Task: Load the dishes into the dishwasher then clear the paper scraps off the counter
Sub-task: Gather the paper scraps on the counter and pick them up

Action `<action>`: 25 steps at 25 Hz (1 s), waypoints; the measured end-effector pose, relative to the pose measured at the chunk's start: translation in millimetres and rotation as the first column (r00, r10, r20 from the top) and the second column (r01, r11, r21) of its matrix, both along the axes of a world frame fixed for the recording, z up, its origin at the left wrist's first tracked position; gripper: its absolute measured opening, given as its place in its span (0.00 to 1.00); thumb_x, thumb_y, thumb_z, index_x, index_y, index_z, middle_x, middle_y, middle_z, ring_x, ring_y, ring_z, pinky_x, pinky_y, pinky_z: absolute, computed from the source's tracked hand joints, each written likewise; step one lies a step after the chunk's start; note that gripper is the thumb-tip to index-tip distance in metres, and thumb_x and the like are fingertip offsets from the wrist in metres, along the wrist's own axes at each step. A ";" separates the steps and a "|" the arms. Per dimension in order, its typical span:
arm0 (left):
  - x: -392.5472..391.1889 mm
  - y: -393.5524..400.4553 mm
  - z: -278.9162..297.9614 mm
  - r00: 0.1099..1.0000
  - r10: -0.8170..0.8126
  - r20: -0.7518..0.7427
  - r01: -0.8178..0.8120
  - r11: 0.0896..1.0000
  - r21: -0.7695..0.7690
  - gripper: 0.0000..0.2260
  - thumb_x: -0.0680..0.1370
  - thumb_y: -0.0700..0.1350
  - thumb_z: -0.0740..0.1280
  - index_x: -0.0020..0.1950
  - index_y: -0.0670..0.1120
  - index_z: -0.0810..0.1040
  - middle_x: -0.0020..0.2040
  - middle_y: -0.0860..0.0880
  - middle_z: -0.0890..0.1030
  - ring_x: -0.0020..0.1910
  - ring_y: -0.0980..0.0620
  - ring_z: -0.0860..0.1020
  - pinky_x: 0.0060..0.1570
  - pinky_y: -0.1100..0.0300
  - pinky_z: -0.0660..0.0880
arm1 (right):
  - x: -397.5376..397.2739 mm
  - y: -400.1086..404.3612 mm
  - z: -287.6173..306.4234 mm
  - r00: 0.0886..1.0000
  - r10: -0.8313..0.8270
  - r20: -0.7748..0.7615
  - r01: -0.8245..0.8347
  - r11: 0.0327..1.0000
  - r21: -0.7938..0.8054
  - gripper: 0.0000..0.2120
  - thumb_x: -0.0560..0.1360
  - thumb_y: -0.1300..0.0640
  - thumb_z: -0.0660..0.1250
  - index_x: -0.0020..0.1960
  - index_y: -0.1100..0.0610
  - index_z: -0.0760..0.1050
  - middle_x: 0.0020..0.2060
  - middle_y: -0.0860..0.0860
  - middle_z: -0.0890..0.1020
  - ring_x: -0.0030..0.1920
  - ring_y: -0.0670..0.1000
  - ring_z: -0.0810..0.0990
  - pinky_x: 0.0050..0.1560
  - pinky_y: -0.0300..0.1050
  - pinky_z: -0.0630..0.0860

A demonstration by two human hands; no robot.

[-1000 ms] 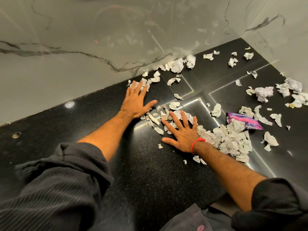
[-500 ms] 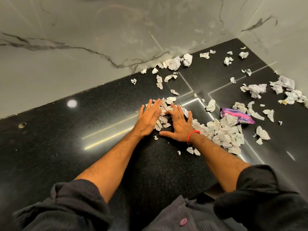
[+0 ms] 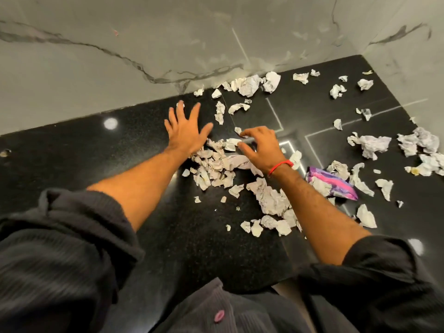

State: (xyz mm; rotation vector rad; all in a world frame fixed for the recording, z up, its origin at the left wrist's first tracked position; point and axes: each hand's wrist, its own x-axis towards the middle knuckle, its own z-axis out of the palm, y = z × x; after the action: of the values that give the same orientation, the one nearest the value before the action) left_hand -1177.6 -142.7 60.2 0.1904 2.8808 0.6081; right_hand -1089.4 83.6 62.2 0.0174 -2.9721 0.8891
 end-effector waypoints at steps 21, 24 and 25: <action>0.0 41.2 17.2 0.986 0.042 -0.160 -0.056 0.995 -0.084 0.20 0.82 0.53 0.61 0.73 0.50 0.69 0.73 0.44 0.67 0.69 0.42 0.68 0.68 0.41 0.70 | -45.0 10.8 -23.6 0.966 0.256 0.042 -0.258 0.929 0.264 0.23 0.80 0.36 0.51 0.70 0.42 0.70 0.73 0.51 0.66 0.73 0.59 0.59 0.74 0.59 0.55; -46.4 46.3 12.3 0.998 0.031 -0.054 -0.043 0.971 -0.234 0.30 0.81 0.62 0.59 0.79 0.50 0.60 0.78 0.40 0.56 0.76 0.36 0.56 0.75 0.38 0.58 | -4.0 5.9 -26.9 0.965 0.261 0.036 -0.261 0.930 0.259 0.24 0.80 0.35 0.49 0.71 0.41 0.68 0.74 0.50 0.64 0.75 0.58 0.57 0.76 0.59 0.52; -60.6 52.4 10.3 1.000 0.015 -0.004 -0.016 0.971 -0.239 0.31 0.80 0.64 0.58 0.80 0.51 0.59 0.79 0.40 0.55 0.77 0.35 0.55 0.76 0.38 0.56 | 0.4 5.7 -27.2 0.964 0.265 0.029 -0.262 0.925 0.275 0.24 0.80 0.34 0.49 0.71 0.41 0.68 0.74 0.50 0.63 0.75 0.57 0.56 0.76 0.59 0.51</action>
State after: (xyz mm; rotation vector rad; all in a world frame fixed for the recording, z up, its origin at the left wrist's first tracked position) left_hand -1238.2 -90.3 70.5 0.1327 2.9271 0.2587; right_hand -1089.0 89.3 35.0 0.4384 -3.1062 0.4758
